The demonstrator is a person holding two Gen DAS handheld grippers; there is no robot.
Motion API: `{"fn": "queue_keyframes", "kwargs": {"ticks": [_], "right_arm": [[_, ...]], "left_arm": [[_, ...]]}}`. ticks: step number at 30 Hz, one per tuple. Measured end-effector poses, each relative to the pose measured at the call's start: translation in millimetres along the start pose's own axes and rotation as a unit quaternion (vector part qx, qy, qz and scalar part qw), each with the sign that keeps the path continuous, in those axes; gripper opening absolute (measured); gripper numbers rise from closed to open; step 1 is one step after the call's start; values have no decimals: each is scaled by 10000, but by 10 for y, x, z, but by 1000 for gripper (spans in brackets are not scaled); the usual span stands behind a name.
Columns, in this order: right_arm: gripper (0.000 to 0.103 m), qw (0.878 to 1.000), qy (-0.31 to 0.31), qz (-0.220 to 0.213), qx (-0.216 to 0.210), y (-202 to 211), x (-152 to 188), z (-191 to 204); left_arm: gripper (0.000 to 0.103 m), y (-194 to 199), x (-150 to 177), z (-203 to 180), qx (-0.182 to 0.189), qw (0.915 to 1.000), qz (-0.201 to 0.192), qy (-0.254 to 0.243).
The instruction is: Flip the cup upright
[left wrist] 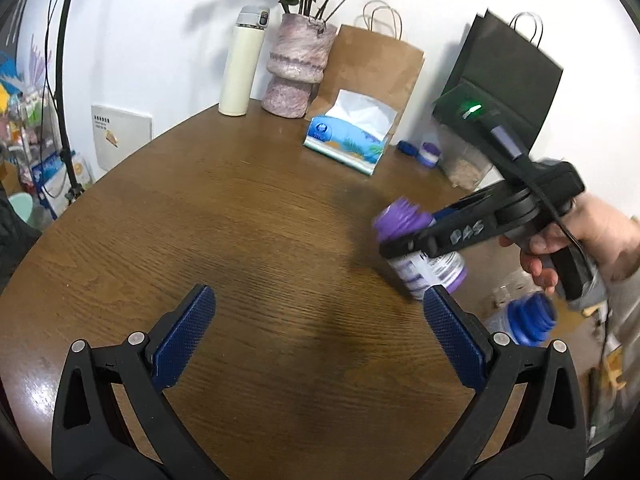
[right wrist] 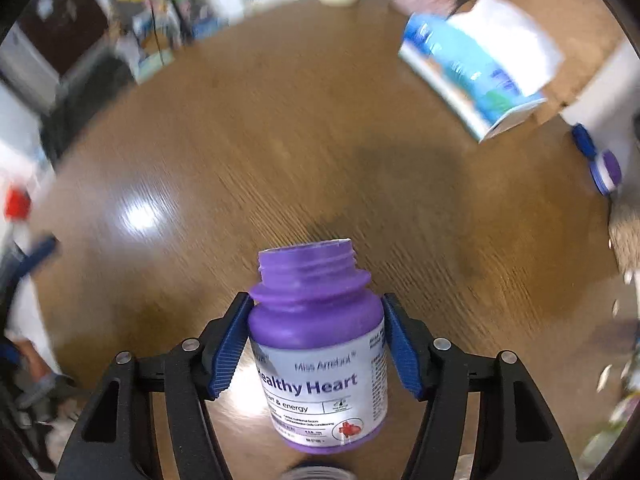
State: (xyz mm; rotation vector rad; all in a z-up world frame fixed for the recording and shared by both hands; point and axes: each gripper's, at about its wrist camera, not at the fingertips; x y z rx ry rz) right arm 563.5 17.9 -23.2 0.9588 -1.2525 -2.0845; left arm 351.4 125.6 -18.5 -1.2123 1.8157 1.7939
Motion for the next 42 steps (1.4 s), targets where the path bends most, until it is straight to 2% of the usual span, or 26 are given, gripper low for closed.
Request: {"fn": "queue_keyframes", "kwargs": {"ticks": [2, 4, 7, 10, 12, 15, 17, 20, 22, 23, 24, 25, 31, 32, 34, 35, 36, 39, 42], "right_arm": [[69, 9968, -185, -562, -534, 228, 104, 73], [69, 9869, -291, -1093, -1150, 445, 285, 205], [69, 9721, -240, -1676, -1623, 645, 552, 501], [69, 9552, -197, -2219, -1950, 843, 838, 715], [69, 9499, -152, -2422, -1968, 994, 1010, 806], [69, 9488, -56, -2460, -1982, 997, 1098, 999], [69, 9520, 21, -2370, -1939, 1042, 1116, 1093], [69, 9525, 55, -2260, -2041, 1030, 1158, 1117], [69, 9536, 107, -2211, -2042, 1069, 1234, 1176], [69, 9550, 155, -2185, -1999, 1066, 1246, 1197], [69, 9565, 204, -2171, -1937, 1064, 1258, 1212], [68, 9576, 208, -2175, -1878, 1068, 1267, 1216], [69, 9523, 326, -2367, -1898, 1162, 1300, 1179], [71, 9510, 364, -2436, -1870, 1196, 1310, 1169], [80, 9496, 437, -2579, -1728, 1270, 1341, 1149], [87, 9494, 483, -2674, -1576, 1314, 1368, 1128], [88, 9494, 523, -2749, -1427, 1352, 1401, 1098], [89, 9516, 560, -2928, -750, 1415, 1503, 992], [89, 9473, 624, -3116, -398, 1358, 1538, 900]], "left_arm": [[103, 84, -36, 73, 314, 9992, 10, 235], [103, 164, -72, 97, 730, 9965, -34, 412], [103, 290, -128, 56, 1190, 9919, -143, 423], [103, 428, -148, -99, 1644, 9862, -201, 75], [103, 534, -112, -261, 1626, 9850, -386, -425], [103, 749, -39, -484, 1511, 9763, -1008, -1174], [103, 853, 7, -601, 1555, 9661, -1252, -1638], [102, 909, 106, -704, 1678, 9512, -1308, -2234], [88, 897, 140, -722, 1656, 9475, -1296, -2410], [69, 861, 134, -723, 1543, 9488, -1256, -2453], [59, 823, 120, -702, 1391, 9527, -1207, -2417], [59, 811, 111, -680, 1422, 9539, -1154, -2378], [59, 863, 90, -664, 1322, 9580, -1413, -2118], [59, 875, 82, -660, 1290, 9581, -1464, -2097], [59, 869, 66, -684, 1226, 9596, -1511, -2032], [59, 850, 60, -690, 1188, 9613, -1488, -1993], [59, 821, 57, -692, 1111, 9631, -1473, -1960], [59, 728, 76, -666, 848, 9672, -1532, -1840], [59, 617, 73, -657, 756, 9728, -1490, -1607]]}}
Point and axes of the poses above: each gripper's, at about its wrist camera, not at the fingertips, and y roughly against the way its jaws point, z to its left, x to its underside, and after that the axes turned 15 degrees about -x, right-handed
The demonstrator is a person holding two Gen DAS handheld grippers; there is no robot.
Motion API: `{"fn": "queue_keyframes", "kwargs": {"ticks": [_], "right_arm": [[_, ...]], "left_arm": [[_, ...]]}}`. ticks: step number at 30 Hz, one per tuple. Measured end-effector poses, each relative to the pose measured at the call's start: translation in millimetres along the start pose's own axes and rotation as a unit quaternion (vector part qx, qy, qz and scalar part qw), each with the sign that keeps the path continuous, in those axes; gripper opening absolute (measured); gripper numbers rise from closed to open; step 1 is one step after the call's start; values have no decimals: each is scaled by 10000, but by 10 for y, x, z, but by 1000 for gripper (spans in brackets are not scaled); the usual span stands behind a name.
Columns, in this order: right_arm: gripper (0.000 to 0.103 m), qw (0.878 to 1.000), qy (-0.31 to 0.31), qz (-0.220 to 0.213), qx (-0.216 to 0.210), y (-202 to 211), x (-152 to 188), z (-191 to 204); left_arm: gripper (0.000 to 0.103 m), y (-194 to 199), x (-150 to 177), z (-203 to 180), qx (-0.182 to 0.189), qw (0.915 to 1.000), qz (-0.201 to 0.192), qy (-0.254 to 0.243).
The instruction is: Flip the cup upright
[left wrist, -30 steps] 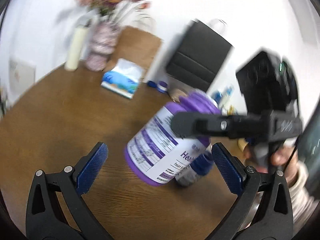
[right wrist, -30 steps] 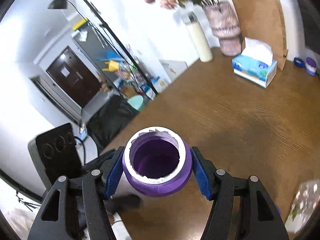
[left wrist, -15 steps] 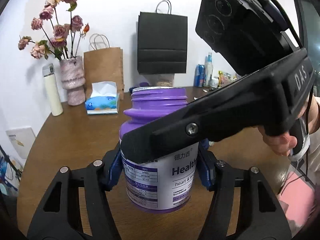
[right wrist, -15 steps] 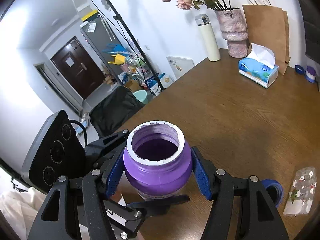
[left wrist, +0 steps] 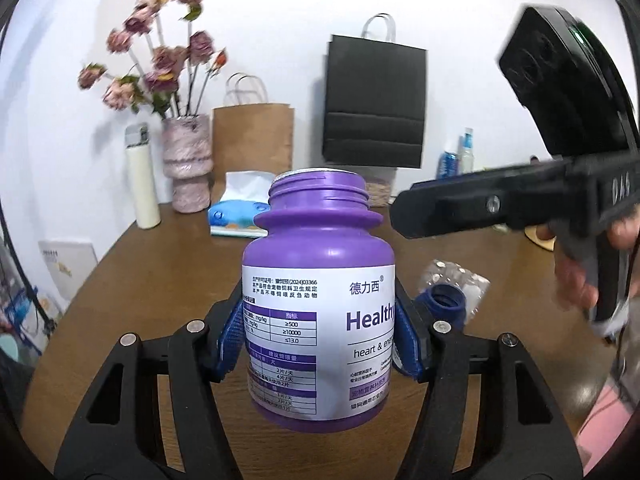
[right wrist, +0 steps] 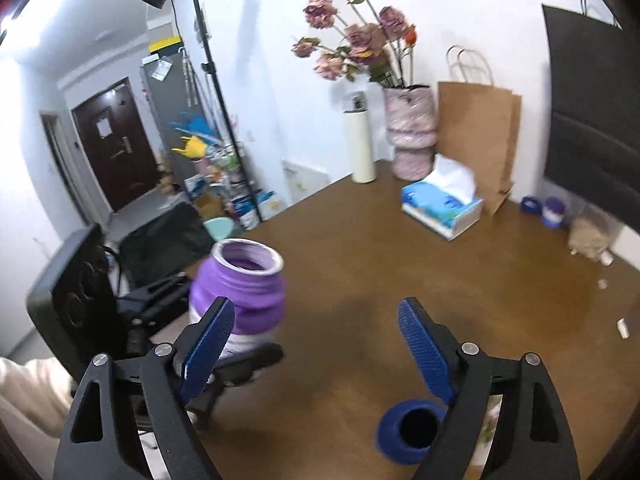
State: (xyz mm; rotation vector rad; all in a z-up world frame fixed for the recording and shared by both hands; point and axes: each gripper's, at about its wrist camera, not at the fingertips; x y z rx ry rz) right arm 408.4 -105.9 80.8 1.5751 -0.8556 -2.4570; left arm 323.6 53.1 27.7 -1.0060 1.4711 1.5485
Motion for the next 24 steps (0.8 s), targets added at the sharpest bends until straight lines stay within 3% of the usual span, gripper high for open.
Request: {"fn": "queue_keyframes", "kwargs": {"ticks": [8, 14, 24], "right_arm": [[89, 9953, 363, -891, 93, -153, 15, -176], [89, 9961, 199, -851, 107, -291, 114, -355], [89, 9949, 107, -914, 416, 89, 600, -264]], "left_arm": [[59, -177, 149, -18, -329, 9989, 78, 314], [59, -197, 255, -58, -459, 9986, 135, 237], [59, -95, 430, -287, -272, 9994, 187, 99]]}}
Point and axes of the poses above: each gripper's, at about its wrist camera, not at the fingertips, and y roughly against the way its jaws point, z to its left, x to its underside, and after that the axes turned 15 degrees about -x, right-handed
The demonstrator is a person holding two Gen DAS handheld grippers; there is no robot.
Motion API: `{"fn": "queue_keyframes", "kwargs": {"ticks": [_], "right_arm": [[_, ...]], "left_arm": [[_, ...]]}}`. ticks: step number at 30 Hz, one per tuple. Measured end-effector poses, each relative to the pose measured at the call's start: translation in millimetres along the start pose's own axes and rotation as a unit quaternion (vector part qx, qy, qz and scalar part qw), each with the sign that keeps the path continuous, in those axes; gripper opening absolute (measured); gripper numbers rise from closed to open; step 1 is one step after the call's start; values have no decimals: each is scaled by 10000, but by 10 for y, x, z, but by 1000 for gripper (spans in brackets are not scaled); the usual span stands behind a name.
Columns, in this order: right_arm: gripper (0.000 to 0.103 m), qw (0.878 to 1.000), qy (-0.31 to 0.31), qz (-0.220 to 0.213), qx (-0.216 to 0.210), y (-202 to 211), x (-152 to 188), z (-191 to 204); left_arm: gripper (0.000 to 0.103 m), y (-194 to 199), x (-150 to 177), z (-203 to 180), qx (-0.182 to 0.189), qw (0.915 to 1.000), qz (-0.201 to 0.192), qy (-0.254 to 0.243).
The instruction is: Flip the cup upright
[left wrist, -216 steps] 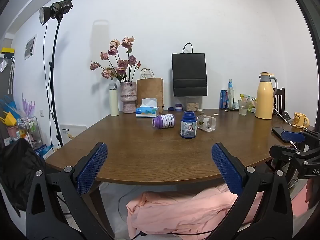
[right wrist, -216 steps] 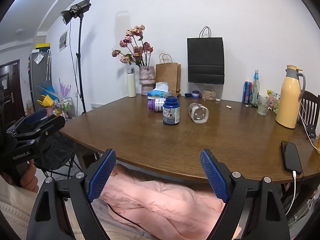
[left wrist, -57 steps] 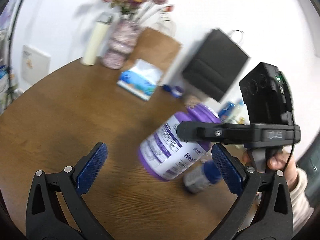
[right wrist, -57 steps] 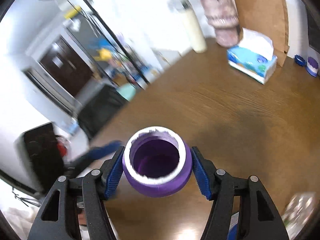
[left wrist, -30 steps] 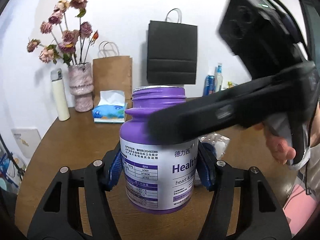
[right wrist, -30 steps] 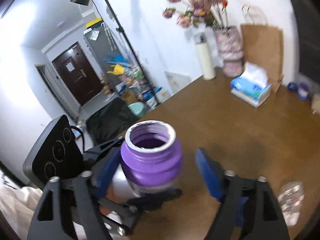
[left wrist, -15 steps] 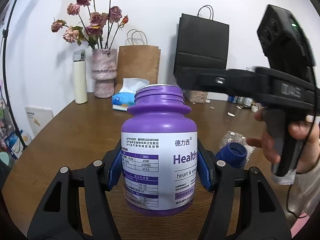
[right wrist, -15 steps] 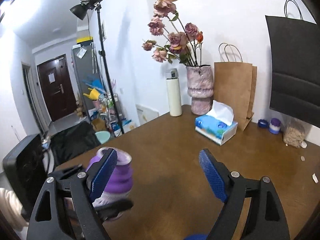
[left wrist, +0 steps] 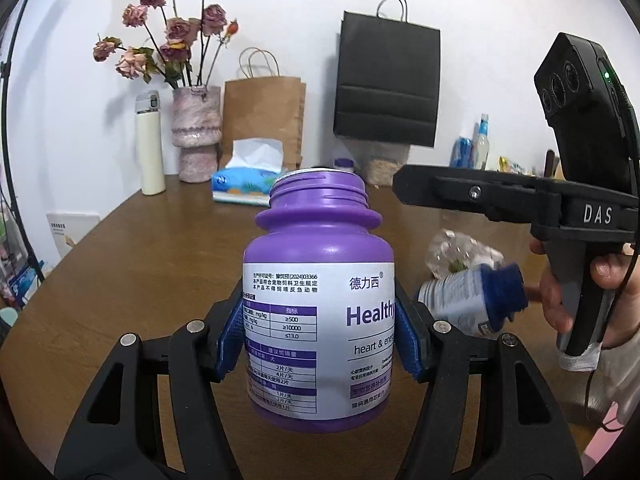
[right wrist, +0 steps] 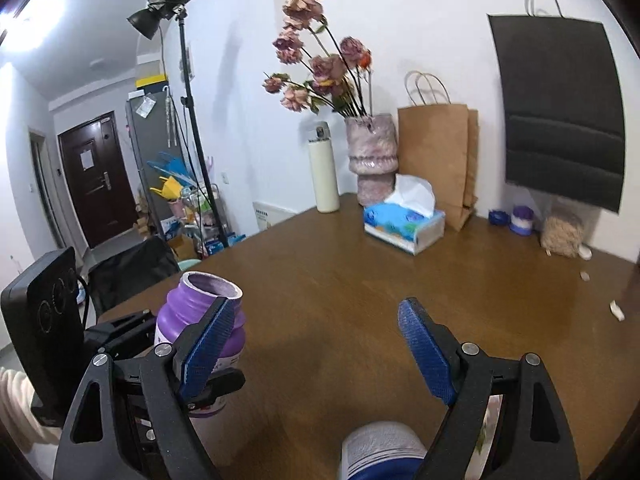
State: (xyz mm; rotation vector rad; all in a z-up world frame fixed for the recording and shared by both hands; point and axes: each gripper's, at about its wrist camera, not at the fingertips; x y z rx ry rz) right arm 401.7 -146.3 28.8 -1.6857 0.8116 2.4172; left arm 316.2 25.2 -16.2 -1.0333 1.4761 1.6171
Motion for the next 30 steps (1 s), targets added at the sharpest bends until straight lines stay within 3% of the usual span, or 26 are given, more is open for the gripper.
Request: {"fn": "queue_keyframes", "kwargs": {"ticks": [4, 10, 18, 22, 24, 30], "right_arm": [[89, 9992, -387, -40, -32, 106, 193, -79], [89, 9993, -361, -5, 61, 225, 304, 48], [89, 9965, -823, 105, -46, 342, 502, -9], [89, 9943, -873, -173, -588, 545, 493, 116], [89, 9890, -977, -274, -1076, 617, 471, 169], [88, 9739, -1468, -83, -1732, 537, 476, 234]], "left_arm": [[59, 69, 56, -76, 125, 9999, 26, 9], [59, 140, 104, -244, 166, 9997, 17, -157], [59, 264, 153, -358, 218, 9995, -79, -199], [59, 331, 173, -404, 297, 9992, -112, -229], [59, 378, 175, -436, 381, 9988, -193, -251], [59, 590, 252, -621, 715, 9946, -517, -543]]}}
Point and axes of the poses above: each gripper's, at about its wrist camera, not at the fingertips, and y roughly against the way its jaws point, z to its left, x to its underside, and after that the axes turned 15 degrees about -x, right-handed
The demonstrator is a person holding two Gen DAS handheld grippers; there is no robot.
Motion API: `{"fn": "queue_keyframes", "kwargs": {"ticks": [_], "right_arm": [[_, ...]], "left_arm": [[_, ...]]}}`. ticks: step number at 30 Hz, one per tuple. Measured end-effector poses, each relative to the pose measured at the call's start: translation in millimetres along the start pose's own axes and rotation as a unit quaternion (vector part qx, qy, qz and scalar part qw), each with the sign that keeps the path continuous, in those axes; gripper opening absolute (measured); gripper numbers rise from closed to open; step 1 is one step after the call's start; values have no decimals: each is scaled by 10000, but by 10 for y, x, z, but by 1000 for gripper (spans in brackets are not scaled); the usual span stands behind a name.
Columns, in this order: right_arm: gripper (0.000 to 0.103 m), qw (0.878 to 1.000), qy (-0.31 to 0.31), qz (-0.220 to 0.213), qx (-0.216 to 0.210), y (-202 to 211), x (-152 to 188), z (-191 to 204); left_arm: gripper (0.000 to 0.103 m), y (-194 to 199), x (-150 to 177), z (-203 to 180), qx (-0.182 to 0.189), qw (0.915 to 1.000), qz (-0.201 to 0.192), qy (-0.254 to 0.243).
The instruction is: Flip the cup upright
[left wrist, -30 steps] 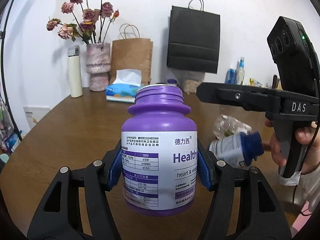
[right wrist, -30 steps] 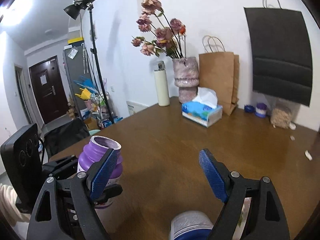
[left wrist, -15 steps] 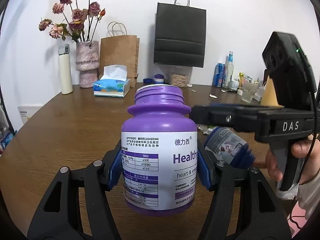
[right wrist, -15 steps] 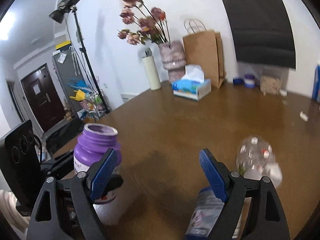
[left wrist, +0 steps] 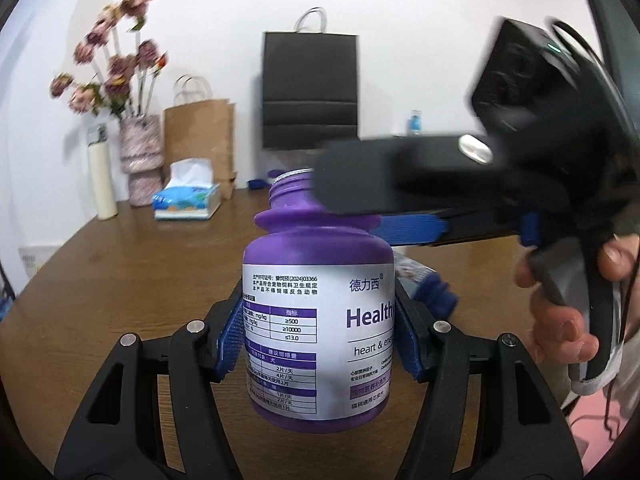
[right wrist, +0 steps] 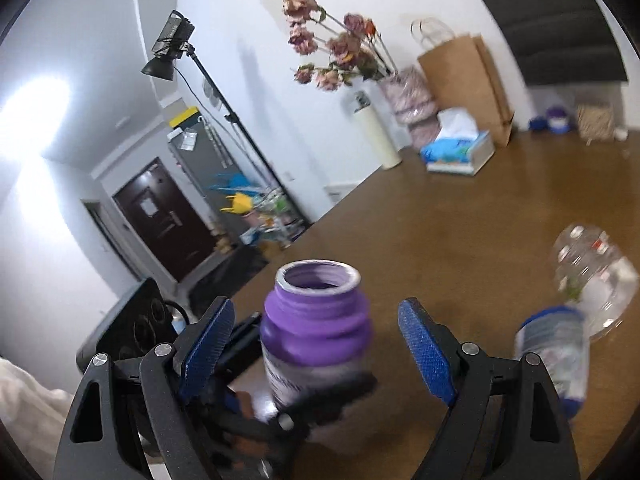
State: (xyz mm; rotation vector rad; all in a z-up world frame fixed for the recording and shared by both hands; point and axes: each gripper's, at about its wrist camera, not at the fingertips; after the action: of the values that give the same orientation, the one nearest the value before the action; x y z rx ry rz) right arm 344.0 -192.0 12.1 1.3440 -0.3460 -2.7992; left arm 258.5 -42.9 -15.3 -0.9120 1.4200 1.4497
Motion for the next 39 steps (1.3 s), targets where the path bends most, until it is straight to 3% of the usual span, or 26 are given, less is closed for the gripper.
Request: {"fn": "queue_keyframes", "kwargs": {"ticks": [1, 3, 5, 6, 7, 8, 9, 12, 15, 18, 25, 30, 37, 39], "right_arm": [[87, 10000, -22, 1, -47, -7, 19, 6], [66, 9999, -73, 119, 75, -55, 73, 19], [66, 9995, -70, 189, 264, -88, 123, 36], [66, 9991, 17, 225, 352, -106, 159, 72], [64, 9985, 119, 253, 460, -116, 183, 105], [59, 9959, 371, 267, 782, -145, 232, 185], [59, 9907, 623, 319, 1170, -175, 263, 248], [59, 9738, 1204, 388, 1888, -264, 362, 373], [59, 9590, 1467, 322, 2403, -332, 439, 369], [59, 9524, 1429, 246, 2681, -347, 455, 272], [61, 9434, 1508, 239, 2943, -397, 561, 198], [79, 9429, 1434, 362, 2986, -435, 588, 214], [79, 9470, 1245, 277, 2949, -238, 558, 435], [79, 9482, 1220, 164, 2929, -80, 565, 577]], "left_arm": [[59, 25, 11, -34, 4, 10000, -35, -79], [59, 75, 38, -72, -8, 9998, -71, -171], [59, 66, 67, -76, 60, 9997, 76, -203], [64, 61, 87, -80, 51, 9996, 142, -229], [72, 45, 107, -87, -94, 9993, 252, -266], [88, 16, 124, -88, -271, 9983, 403, -316], [92, -15, 147, -77, -319, 9969, 620, -375], [92, 16, 205, 17, -135, 9957, 899, -202], [92, 31, 240, 64, -381, 9937, 1028, -251], [91, 43, 287, 142, -503, 9920, 1142, -207], [92, 49, 420, 293, -739, 9884, 1329, 29], [92, 72, 409, 278, -748, 9892, 1260, 41], [93, 197, 358, 272, -866, 9896, 1149, 31], [99, 302, 321, 316, -949, 9900, 1038, 72]]}}
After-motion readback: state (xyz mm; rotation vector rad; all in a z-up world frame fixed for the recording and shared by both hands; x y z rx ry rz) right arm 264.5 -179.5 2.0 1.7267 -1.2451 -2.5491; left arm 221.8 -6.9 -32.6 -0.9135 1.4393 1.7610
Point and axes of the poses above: each gripper's, at about its wrist camera, not at the fingertips, and y roughly against the way its jaws point, z to its left, x to its underside, and after that the axes turned 15 degrees about -x, right-handed
